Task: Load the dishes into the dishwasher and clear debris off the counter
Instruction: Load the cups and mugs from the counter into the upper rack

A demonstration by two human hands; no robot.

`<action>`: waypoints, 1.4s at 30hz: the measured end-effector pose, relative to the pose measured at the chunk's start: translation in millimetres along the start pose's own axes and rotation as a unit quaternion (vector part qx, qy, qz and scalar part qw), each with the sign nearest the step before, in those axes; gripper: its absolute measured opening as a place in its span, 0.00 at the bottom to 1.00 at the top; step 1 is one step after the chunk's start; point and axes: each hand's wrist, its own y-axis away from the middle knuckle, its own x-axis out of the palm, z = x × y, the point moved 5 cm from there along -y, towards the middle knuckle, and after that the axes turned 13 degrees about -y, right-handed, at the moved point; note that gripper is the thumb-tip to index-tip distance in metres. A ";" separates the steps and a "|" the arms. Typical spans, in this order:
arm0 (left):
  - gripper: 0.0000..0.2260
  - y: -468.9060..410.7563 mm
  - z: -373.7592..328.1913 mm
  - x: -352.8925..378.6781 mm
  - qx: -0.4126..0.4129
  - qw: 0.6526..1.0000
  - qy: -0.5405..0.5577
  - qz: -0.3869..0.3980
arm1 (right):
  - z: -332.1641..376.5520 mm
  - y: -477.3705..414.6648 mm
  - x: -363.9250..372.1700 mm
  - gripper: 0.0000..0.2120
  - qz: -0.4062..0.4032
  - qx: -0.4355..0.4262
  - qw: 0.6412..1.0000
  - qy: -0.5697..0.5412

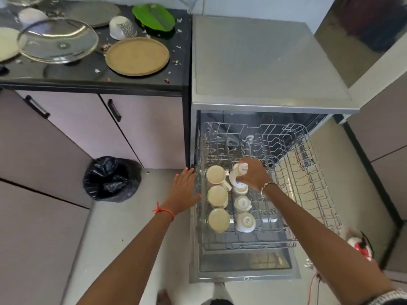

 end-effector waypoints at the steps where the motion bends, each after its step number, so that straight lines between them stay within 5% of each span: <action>1: 0.33 -10.0 -4.4 3.9 -0.005 1.000 0.001 0.003 | -8.3 -10.8 -3.5 0.30 0.007 0.001 1.000 0.000; 12: 0.35 -106.9 -15.3 54.0 -0.037 0.999 0.000 0.011 | -61.9 -131.3 -21.0 0.22 -0.001 -0.004 1.000 -0.011; 20: 0.28 -129.8 -6.3 78.9 -0.041 0.999 0.002 0.008 | -85.8 -195.6 10.1 0.30 0.024 -0.007 0.999 -0.031; 31: 0.35 -128.4 -0.2 81.6 -0.015 0.999 0.042 -0.017 | -113.0 -222.9 52.2 0.31 0.094 0.004 0.994 0.050; 42: 0.33 -127.9 0.4 83.2 -0.012 0.999 0.043 -0.023 | -123.6 -224.4 56.4 0.33 0.040 0.021 0.992 0.114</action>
